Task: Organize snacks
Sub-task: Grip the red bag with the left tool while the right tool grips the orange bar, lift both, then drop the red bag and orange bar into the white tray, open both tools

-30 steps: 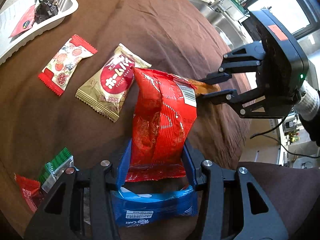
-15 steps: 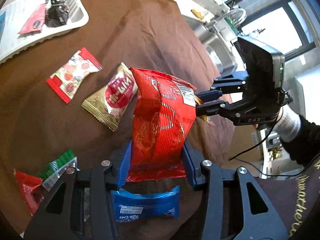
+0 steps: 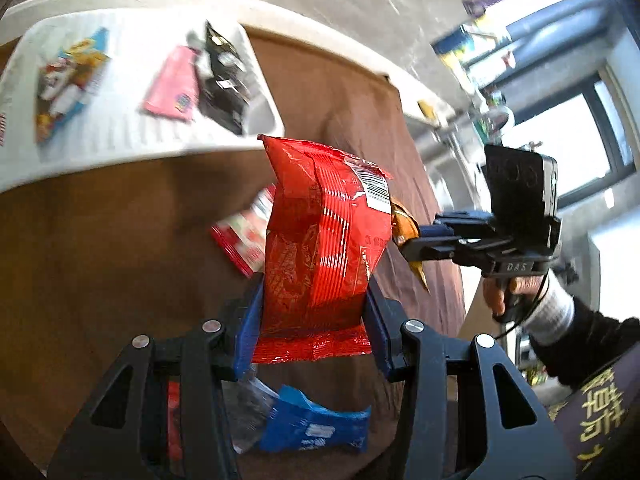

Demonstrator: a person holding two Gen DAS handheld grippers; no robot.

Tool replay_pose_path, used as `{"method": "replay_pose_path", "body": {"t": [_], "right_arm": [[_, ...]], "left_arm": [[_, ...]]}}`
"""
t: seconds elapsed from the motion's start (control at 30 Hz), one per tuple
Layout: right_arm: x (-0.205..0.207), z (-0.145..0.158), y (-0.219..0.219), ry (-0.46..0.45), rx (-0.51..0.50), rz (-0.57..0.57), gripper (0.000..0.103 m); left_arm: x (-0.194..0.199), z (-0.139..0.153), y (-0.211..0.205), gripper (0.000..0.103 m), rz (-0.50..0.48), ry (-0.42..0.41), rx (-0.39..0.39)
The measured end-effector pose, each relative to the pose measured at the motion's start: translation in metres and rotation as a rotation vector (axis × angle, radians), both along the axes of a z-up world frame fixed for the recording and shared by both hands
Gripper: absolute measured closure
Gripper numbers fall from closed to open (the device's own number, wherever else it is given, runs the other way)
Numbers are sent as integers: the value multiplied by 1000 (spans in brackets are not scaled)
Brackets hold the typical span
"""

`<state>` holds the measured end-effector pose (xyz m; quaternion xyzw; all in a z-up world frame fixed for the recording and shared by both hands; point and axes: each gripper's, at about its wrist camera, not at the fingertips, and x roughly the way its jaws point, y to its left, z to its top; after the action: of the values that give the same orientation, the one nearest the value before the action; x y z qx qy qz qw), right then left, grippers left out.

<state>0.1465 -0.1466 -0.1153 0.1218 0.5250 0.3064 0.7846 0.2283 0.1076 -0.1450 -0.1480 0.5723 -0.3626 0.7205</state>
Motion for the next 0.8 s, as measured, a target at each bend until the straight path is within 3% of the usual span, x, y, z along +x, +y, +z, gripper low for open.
{"method": "replay_pose_path", "body": {"t": [0.33,0.8], "right_arm": [[75,15,21,14,126,-57,81],[169,-8,42,95,240,-188,81]], "left_arm": [[68,6,51,59,129,-7,-32],[149,-20,60,59,249,5,12]]}}
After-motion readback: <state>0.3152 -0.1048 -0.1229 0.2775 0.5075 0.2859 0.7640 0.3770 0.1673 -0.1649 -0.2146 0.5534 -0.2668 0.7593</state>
